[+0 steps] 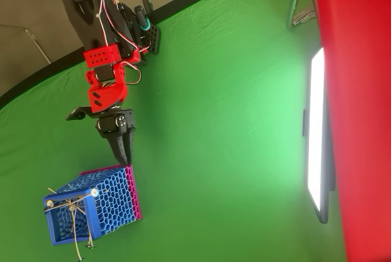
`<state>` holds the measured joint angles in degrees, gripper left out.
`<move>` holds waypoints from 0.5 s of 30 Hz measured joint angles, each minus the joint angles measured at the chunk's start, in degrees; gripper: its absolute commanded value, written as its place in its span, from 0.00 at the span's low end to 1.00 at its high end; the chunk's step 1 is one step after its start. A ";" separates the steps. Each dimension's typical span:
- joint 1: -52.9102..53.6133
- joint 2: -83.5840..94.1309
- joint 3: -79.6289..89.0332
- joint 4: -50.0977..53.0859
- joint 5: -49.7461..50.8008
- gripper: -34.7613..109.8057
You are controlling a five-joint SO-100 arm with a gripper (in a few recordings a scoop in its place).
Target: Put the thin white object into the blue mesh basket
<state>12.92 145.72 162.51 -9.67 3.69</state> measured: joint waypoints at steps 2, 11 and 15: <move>-1.58 2.64 2.37 1.14 -1.58 0.30; -8.70 16.17 12.92 11.69 -6.24 0.29; -10.20 23.20 13.54 22.06 -5.89 0.28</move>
<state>2.72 168.93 176.04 12.39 -2.20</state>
